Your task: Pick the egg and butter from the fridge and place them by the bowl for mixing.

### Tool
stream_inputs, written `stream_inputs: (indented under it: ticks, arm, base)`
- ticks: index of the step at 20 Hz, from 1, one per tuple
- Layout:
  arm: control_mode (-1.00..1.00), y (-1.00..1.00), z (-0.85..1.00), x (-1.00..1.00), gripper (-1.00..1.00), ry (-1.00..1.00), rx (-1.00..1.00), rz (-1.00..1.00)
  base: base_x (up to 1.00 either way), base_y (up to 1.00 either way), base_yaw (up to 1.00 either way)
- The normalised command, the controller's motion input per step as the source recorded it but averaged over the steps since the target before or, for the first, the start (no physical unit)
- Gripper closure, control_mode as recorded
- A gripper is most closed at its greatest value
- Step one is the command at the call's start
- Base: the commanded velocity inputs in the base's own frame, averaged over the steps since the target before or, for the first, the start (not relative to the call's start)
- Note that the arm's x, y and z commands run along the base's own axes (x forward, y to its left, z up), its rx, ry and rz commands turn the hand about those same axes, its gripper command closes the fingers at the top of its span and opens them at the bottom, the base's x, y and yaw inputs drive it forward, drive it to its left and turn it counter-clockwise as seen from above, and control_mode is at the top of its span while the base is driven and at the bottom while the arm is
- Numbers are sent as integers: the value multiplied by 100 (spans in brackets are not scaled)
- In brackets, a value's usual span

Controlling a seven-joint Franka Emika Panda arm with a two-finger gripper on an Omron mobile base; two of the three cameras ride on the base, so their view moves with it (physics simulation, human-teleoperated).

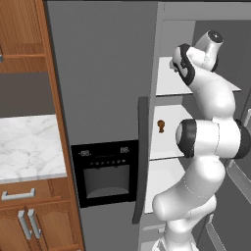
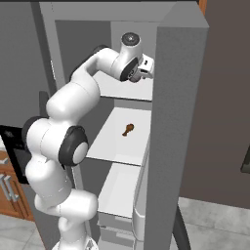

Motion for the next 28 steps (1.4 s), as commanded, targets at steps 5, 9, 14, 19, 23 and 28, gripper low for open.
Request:
stream_inputs:
  ticks: [5,9,14,19,23,28]
  arm:
    - [-100,0,-19,0,-100,0,1,0]
    - [-100,0,-21,0,-100,0,2,0]
    - [-100,0,-23,0,100,0,1,0]
    - [-100,8,-28,12,100,1,2,0]
    - [-100,6,-27,2,100,0,1,0]
    - [-100,13,-10,-26,100,-1,1,0]
  base:
    - [0,0,0]
    - [0,0,0]
    - [0,0,0]
    - [0,0,0]
    - [0,0,0]
    - [0,0,0]
